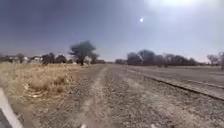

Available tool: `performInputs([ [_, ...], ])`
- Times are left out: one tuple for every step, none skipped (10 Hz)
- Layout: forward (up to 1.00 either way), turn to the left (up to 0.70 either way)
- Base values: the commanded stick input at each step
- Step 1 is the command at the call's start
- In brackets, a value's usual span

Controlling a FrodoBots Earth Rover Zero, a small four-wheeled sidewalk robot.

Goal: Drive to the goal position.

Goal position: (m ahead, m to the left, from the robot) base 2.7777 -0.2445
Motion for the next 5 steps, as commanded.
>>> performInputs([
  [0.70, 0.00],
  [0.70, 0.00],
  [0.70, 0.00],
  [0.70, 0.00],
  [0.70, 0.00],
])
